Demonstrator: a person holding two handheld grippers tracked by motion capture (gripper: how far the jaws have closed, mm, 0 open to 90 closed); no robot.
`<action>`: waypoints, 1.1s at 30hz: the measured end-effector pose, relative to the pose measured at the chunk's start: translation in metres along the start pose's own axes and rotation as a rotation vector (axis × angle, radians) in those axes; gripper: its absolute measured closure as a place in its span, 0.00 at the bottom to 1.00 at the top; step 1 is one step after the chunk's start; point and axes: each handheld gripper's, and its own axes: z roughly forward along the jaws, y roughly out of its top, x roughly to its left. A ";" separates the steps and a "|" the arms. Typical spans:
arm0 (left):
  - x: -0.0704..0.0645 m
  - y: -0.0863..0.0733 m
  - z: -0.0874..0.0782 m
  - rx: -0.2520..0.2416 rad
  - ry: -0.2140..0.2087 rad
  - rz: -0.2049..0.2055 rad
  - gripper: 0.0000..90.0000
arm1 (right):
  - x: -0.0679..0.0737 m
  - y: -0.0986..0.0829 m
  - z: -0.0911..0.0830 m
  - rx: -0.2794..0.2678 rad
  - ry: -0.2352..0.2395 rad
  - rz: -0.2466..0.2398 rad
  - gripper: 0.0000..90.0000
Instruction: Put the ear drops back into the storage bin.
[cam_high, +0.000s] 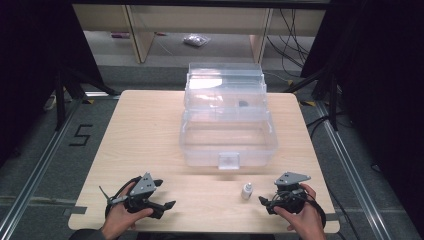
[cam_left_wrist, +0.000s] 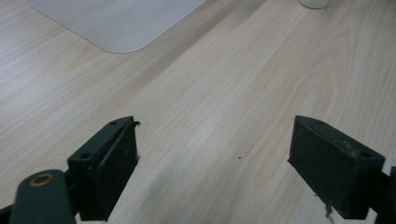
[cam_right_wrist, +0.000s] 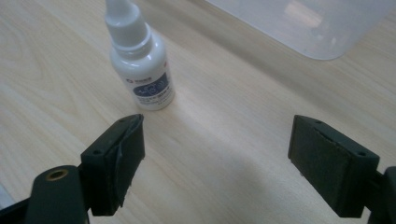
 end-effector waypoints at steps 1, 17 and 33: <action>0.000 0.000 0.000 0.001 0.001 0.001 0.17 | 0.001 -0.001 0.003 -0.029 -0.012 -0.003 0.23; 0.000 -0.001 0.001 -0.004 0.009 -0.005 0.17 | 0.014 0.016 0.005 0.041 0.036 -0.080 0.24; 0.001 -0.001 0.001 0.005 0.009 -0.001 0.17 | 0.024 0.040 0.016 0.123 0.043 -0.172 0.30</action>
